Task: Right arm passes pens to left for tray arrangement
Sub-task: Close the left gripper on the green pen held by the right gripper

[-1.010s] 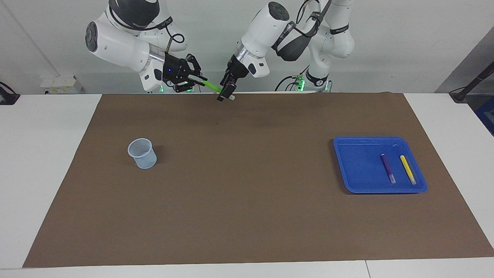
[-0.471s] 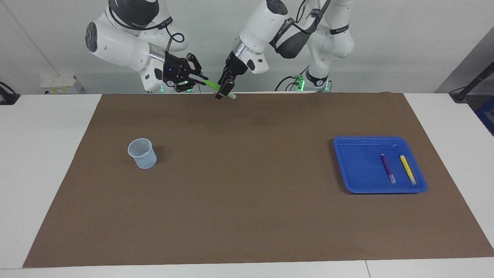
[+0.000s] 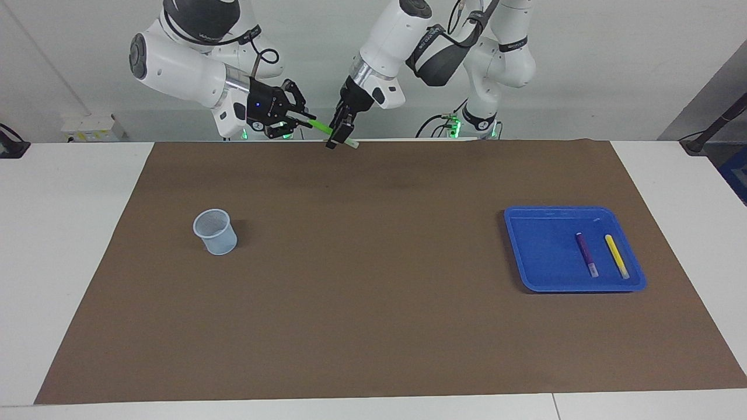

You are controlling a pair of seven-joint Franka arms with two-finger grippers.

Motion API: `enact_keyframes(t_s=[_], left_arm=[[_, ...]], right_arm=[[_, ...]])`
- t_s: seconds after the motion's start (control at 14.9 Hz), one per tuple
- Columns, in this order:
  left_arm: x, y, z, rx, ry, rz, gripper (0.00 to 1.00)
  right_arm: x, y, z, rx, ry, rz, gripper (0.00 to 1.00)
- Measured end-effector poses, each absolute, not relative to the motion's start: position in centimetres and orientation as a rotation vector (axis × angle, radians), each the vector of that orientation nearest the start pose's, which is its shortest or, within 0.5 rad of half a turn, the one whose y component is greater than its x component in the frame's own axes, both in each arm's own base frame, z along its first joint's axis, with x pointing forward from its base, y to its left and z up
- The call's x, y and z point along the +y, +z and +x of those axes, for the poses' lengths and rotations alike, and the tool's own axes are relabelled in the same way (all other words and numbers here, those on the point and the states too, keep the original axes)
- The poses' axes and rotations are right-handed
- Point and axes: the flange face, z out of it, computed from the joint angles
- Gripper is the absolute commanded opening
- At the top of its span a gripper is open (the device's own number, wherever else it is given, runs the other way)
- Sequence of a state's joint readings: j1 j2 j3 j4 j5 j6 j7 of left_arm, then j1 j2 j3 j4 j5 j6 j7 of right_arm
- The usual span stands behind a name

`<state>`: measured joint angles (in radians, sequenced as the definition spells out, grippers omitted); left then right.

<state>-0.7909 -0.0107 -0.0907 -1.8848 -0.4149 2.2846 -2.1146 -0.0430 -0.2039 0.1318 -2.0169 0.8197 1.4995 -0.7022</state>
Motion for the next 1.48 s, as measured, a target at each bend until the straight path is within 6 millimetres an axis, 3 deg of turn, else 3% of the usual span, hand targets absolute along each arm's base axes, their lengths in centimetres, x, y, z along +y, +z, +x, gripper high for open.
enact_keyframes(t_s=[0.2,0.61,0.94,1.08,1.28,1.48], left_arm=[[-46.60,55.59,37.17,-2.341,0.607,-2.629,0.62],[-46.71,55.37,37.25,-2.342,0.607,-2.622,0.30],[-46.68,55.52,37.32,-2.331,0.608,-2.617,0.29],[-46.66,55.87,37.45,-2.320,0.611,-2.613,0.23],[-46.80,55.95,37.39,-2.299,0.607,-2.614,0.02],[-46.90,55.95,37.28,-2.291,0.597,-2.622,0.00]], right_arm=[[12.84,55.00,45.97,-0.799,0.049,-2.152,0.00],[12.84,55.01,45.98,-0.813,0.042,-2.146,0.00],[12.89,55.03,45.95,-0.817,0.039,-2.139,0.00],[12.93,55.09,45.95,-0.816,0.036,-2.134,0.00],[12.88,55.21,46.03,-0.822,0.018,-2.126,0.00],[12.83,55.22,46.04,-0.823,0.016,-2.125,0.00]])
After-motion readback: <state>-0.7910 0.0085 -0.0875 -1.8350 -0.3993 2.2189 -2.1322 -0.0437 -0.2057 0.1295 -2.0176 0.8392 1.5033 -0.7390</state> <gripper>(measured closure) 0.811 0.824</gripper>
